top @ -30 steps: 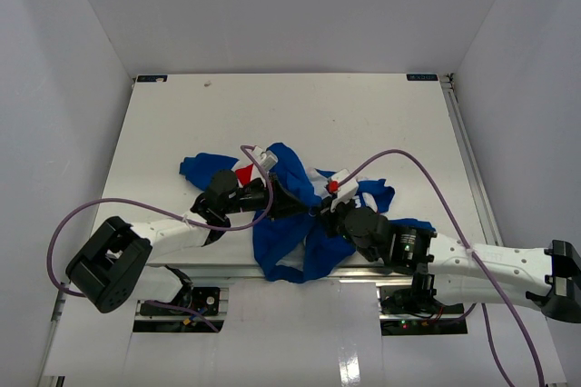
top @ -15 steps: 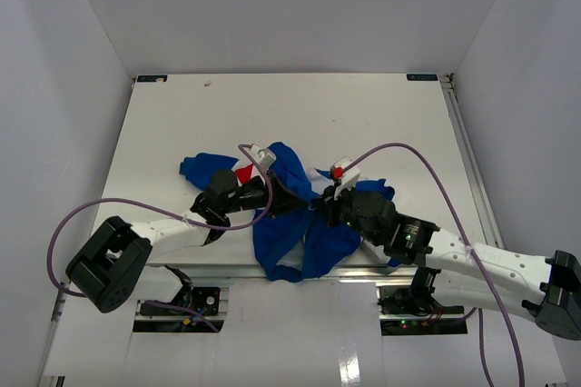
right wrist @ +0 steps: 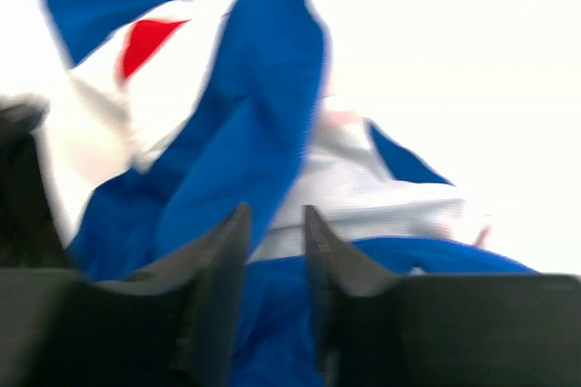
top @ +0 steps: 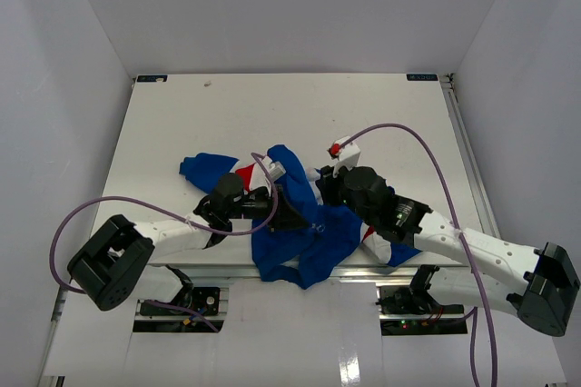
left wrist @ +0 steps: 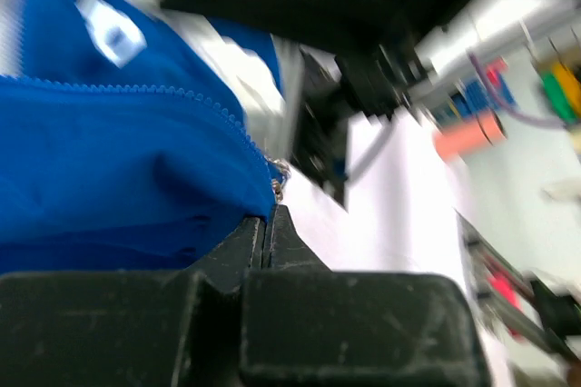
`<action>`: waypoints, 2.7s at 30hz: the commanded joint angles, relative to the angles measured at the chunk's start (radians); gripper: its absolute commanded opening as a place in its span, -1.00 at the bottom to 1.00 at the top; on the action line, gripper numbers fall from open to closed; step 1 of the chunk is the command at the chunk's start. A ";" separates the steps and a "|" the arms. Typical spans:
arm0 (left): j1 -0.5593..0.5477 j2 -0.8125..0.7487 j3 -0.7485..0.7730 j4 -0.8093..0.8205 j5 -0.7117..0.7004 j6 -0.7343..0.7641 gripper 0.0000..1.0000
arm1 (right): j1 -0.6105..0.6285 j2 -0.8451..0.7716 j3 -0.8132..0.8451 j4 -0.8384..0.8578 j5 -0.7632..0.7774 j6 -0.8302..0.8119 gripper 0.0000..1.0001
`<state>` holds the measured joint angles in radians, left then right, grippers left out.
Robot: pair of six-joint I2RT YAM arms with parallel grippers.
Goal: Zip up the jacket
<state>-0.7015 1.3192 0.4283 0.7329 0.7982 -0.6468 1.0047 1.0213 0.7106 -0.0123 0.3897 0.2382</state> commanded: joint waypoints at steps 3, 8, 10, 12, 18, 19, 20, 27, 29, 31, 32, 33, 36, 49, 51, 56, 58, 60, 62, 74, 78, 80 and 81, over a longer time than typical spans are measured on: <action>0.007 0.055 -0.006 0.019 0.171 -0.113 -1.00 | -0.008 0.012 0.060 -0.141 0.170 0.001 -0.10; 0.014 0.077 0.004 0.014 0.177 -0.126 -1.00 | 0.032 -0.006 0.102 -0.265 0.211 0.004 -0.08; 0.015 0.079 0.007 0.005 0.173 -0.126 -1.00 | 0.105 0.005 0.116 -0.316 0.255 -0.002 -0.07; 0.020 0.090 0.014 -0.005 0.172 -0.132 -1.00 | 0.173 0.007 0.124 -0.343 0.308 -0.013 -0.06; 0.028 0.118 0.020 0.004 0.189 -0.155 -1.00 | 0.425 0.033 0.142 -0.403 0.458 0.005 -0.02; 0.028 0.116 0.021 -0.001 0.186 -0.152 -1.00 | 0.455 0.041 0.141 -0.410 0.472 0.024 -0.01; 0.028 0.114 0.022 -0.004 0.184 -0.150 -1.00 | 0.479 0.049 0.140 -0.412 0.482 0.040 -0.01; 0.028 0.116 0.024 -0.013 0.181 -0.148 -1.00 | 0.602 0.147 0.176 -0.501 0.596 0.248 0.04; 0.030 0.117 0.026 -0.013 0.181 -0.149 -1.00 | 0.641 0.174 0.189 -0.534 0.637 0.307 0.04; 0.031 0.120 0.026 -0.015 0.181 -0.149 -1.00 | 0.667 0.209 0.215 -0.573 0.655 0.373 0.04; 0.030 0.120 0.027 -0.015 0.182 -0.149 -1.00 | 0.676 0.230 0.233 -0.598 0.668 0.410 0.04; 0.031 0.120 0.026 -0.015 0.181 -0.149 -1.00 | 0.684 0.245 0.247 -0.634 0.682 0.459 0.04; 0.031 0.119 0.025 -0.015 0.180 -0.149 -1.00 | 0.691 0.296 0.278 -0.662 0.686 0.508 0.05; 0.033 0.118 0.021 -0.013 0.179 -0.151 -1.00 | 0.693 0.466 0.372 -0.826 0.700 0.721 0.08; 0.033 0.117 0.020 -0.013 0.179 -0.151 -1.00 | 0.695 0.482 0.384 -0.841 0.701 0.736 0.08; 0.033 0.119 0.021 -0.012 0.179 -0.149 -1.00 | 0.693 0.519 0.405 -0.845 0.699 0.739 0.08; 0.034 0.117 0.020 -0.012 0.179 -0.150 -1.00 | 0.694 0.530 0.410 -0.844 0.699 0.741 0.08; 0.033 0.117 0.019 -0.010 0.180 -0.151 -1.00 | 0.694 0.547 0.415 -0.847 0.704 0.749 0.08; 0.033 0.117 0.018 -0.009 0.181 -0.151 -1.00 | 0.693 0.561 0.418 -0.854 0.708 0.757 0.08; 0.034 0.118 0.018 -0.004 0.182 -0.151 -1.00 | 0.693 0.608 0.441 -0.907 0.734 0.800 -0.03; 0.034 0.118 0.015 -0.004 0.185 -0.151 -1.00 | 0.693 0.611 0.443 -0.912 0.739 0.803 -0.12; 0.035 0.119 0.015 -0.004 0.185 -0.151 -1.00 | 0.693 0.613 0.444 -0.918 0.741 0.806 -0.17; 0.035 0.118 0.015 -0.003 0.185 -0.151 -1.00 | 0.692 0.613 0.445 -0.921 0.743 0.807 -0.19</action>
<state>-0.6747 1.4448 0.4259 0.7173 0.9599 -0.8018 1.6920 1.6299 1.1168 -0.9004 1.0706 0.9917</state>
